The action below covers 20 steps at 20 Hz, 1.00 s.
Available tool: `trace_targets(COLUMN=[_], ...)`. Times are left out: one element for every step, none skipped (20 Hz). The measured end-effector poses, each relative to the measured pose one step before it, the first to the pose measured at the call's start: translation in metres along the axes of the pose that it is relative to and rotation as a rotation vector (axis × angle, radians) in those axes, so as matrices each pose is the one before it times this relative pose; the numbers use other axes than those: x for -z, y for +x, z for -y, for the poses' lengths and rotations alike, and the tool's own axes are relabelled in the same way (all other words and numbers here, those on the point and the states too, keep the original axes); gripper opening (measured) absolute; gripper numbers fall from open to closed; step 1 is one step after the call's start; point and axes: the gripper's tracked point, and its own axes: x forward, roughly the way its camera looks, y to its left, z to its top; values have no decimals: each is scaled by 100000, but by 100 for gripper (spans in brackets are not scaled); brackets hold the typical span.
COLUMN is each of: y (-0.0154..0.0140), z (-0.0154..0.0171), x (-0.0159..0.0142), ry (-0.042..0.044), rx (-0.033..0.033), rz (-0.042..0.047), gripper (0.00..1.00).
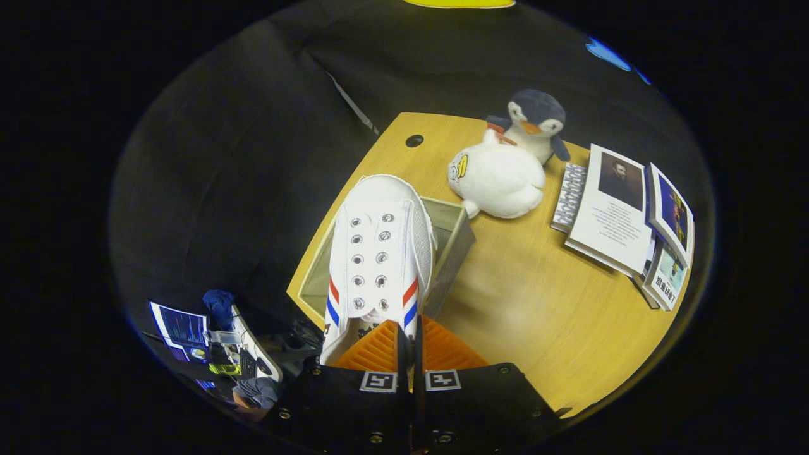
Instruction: Open the storage box then place both shoes into the box .Put the left shoe in first, then the right shoe, with the right side of both shoes facing outward in a uniform manner.
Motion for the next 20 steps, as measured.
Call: trace_targets(y=[611, 726, 634, 666, 566, 610, 514, 580, 477, 572, 404, 551, 265, 95, -526, -581, -921, -1279, -1405, -1388], z=[-616, -408, -326, -217, -303, -259, -219, -195, -190, -185, -169, -199, -253, -919, -1157, -438, 155, 828, 824, 217], x=[-219, -101, -148, -46, -139, -91, -125, -129, -184, -225, -246, -163, -88, -64, -267, -195, -435, -416, -359, -883], ry=[-953, -889, -732, -512, -226, -343, -348, -616, -988, -320, 191, 731, 1230, 2551, 2533, 1145, -816, -1560, -1518, -752], rx=[168, 356, 542, 737, 666, 722, 853, 980, 972, 1100, 930, 732, -380, -3392, -6105, -3200, -329, 1468, 1446, 1258], rz=[-1026, -991, -1010, -1087, -960, -904, -866, -643, -621, -293, 8, -26, -308, 678, 1197, 1283, 2570, 3380, 3912, 4299], gripper=[2, 2, 2, 2, 2, 2, 2, 2, 2, 2, 2, 2, 2, 5, 11, 30, 36, 50, 58, 69])
